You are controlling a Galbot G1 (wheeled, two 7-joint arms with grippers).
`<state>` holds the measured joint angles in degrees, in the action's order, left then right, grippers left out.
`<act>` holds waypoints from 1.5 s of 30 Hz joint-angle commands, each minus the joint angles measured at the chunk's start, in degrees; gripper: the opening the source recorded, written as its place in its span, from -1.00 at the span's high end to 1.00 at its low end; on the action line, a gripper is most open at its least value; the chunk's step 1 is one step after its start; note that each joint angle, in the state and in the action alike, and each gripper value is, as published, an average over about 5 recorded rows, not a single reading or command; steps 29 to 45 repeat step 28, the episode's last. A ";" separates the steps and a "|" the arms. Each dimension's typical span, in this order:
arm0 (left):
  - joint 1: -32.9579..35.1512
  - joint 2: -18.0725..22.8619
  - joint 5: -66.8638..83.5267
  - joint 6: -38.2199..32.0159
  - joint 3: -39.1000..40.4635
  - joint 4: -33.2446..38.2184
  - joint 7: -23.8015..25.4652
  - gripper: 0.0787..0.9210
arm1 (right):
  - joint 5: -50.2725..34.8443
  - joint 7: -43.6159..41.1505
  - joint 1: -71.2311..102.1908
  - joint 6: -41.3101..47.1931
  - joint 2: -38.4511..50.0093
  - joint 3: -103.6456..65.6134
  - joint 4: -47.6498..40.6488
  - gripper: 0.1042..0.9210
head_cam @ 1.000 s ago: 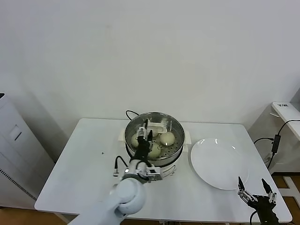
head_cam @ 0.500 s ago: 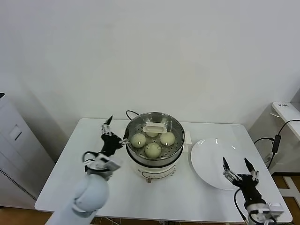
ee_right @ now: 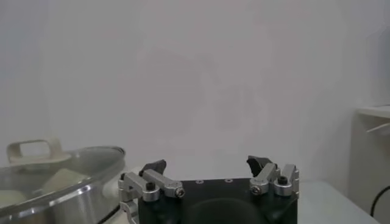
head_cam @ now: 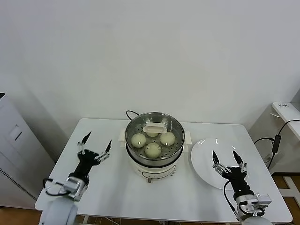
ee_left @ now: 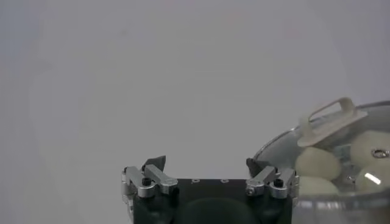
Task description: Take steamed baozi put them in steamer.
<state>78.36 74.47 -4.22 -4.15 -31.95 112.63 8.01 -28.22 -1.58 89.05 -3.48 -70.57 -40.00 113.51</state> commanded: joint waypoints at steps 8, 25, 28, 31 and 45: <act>11.52 6.79 7.93 -9.77 -10.79 0.47 5.80 -0.77 | 1.52 -2.89 0.64 -1.62 -2.66 0.27 -0.23 -0.76; 12.61 6.21 11.01 -5.89 -10.20 3.87 6.04 -0.77 | 2.82 -5.24 3.30 -2.46 -4.20 -0.54 0.27 -0.76; 12.34 6.24 11.04 -5.10 -10.09 4.43 5.99 -0.77 | 3.13 -5.47 3.44 -2.60 -4.61 -0.43 0.23 -0.76; 12.34 6.24 11.04 -5.10 -10.09 4.43 5.99 -0.77 | 3.13 -5.47 3.44 -2.60 -4.61 -0.43 0.23 -0.76; 12.34 6.24 11.04 -5.10 -10.09 4.43 5.99 -0.77 | 3.13 -5.47 3.44 -2.60 -4.61 -0.43 0.23 -0.76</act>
